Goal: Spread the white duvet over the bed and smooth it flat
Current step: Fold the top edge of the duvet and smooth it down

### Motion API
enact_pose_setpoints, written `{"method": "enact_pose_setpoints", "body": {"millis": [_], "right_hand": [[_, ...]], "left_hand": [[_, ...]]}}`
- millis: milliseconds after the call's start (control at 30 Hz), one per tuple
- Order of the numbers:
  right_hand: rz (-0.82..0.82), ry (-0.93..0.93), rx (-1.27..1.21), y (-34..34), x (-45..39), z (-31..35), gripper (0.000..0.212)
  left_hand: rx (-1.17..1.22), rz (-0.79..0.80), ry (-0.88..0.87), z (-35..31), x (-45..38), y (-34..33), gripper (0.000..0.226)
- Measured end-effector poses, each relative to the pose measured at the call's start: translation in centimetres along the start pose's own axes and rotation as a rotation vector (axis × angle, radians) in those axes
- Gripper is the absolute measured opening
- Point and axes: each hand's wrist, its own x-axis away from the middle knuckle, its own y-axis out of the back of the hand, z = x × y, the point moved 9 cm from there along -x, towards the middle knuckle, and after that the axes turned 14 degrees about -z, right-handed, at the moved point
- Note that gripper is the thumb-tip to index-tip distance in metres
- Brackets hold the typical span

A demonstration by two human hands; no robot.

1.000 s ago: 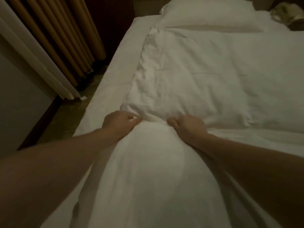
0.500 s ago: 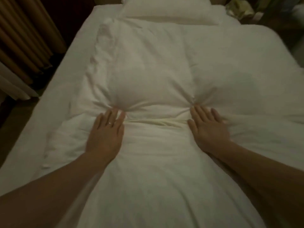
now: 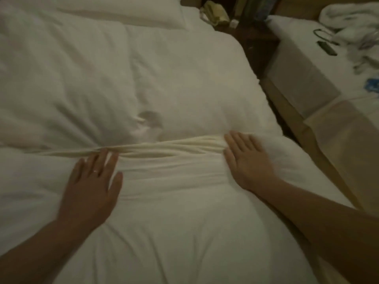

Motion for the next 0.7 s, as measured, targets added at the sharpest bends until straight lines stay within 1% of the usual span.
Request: {"method": "enact_pose_setpoints", "body": {"millis": [33, 67, 100, 133, 167, 200, 233, 267, 300, 333, 400, 467, 533, 600, 633, 667, 700], "right_hand": [[0.01, -0.09, 0.006, -0.2, -0.4, -1.7, 0.061], [0.003, -0.13, -0.005, 0.2, -0.8, -1.9, 0.061], [-0.034, -0.119, -0.04, 1.4, -1.0, -0.8, 0.059], [-0.094, -0.049, -0.097, 3.4, -0.9, 1.5, 0.059], [-0.166, 0.068, -0.175, 5.7, -0.1, 4.4, 0.059], [-0.206, 0.191, -0.269, 7.4, 1.6, 7.1, 0.058], [-0.191, 0.27, -0.336, 7.9, 3.6, 8.4, 0.055], [-0.124, 0.298, -0.357, 7.1, 4.9, 7.9, 0.053], [-0.06, 0.301, -0.321, 5.2, 5.5, 5.6, 0.054], [-0.038, 0.272, -0.246, 3.2, 5.6, 2.2, 0.056], [-0.014, 0.097, -0.143, -0.4, 4.5, -5.5, 0.059], [0.057, -0.097, -0.129, -3.6, 4.3, -11.1, 0.063], [0.064, -0.246, -0.154, -5.1, 4.8, -14.4, 0.066], [0.048, -0.32, -0.127, -4.4, 4.6, -14.4, 0.064], [-0.018, -0.32, -0.128, -2.6, 4.1, -12.9, 0.059], [-0.136, -0.28, -0.18, 0.2, 3.4, -10.2, 0.054], [-0.263, -0.208, -0.273, 2.6, 3.1, -7.0, 0.052]], "left_hand": [[-0.008, 0.004, 0.036, 0.2, 0.0, 0.2, 0.064], [-0.016, 0.018, 0.097, 0.1, -0.3, 0.9, 0.064], [-0.014, 0.021, 0.156, -0.9, -0.6, 2.3, 0.062], [0.01, -0.022, 0.172, -2.9, -1.3, 4.2, 0.06], [0.084, -0.114, 0.114, -6.3, -2.0, 6.0, 0.058], [0.16, -0.203, -0.009, -10.7, -2.2, 7.3, 0.056], [0.21, -0.246, -0.14, -15.3, -2.1, 8.0, 0.057], [0.246, -0.211, -0.211, -18.8, -1.9, 7.2, 0.058], [0.257, -0.117, -0.221, -21.0, -1.8, 5.2, 0.06], [0.239, -0.066, -0.209, -22.2, -2.2, 3.5, 0.061], [0.167, -0.036, -0.194, -22.4, -3.3, 0.2, 0.061], [0.119, 0.019, -0.205, -22.3, -3.7, -1.8, 0.06], [0.098, 0.038, -0.196, -22.1, -3.5, -2.8, 0.061], [0.112, 0.073, -0.16, -22.8, -4.0, -1.9, 0.062], [0.159, 0.077, -0.119, -23.6, -4.8, -0.7, 0.059], [0.219, 0.031, -0.097, -24.8, -5.8, 0.7, 0.054], [0.282, -0.019, -0.112, -26.1, -6.3, 1.9, 0.051]]}}
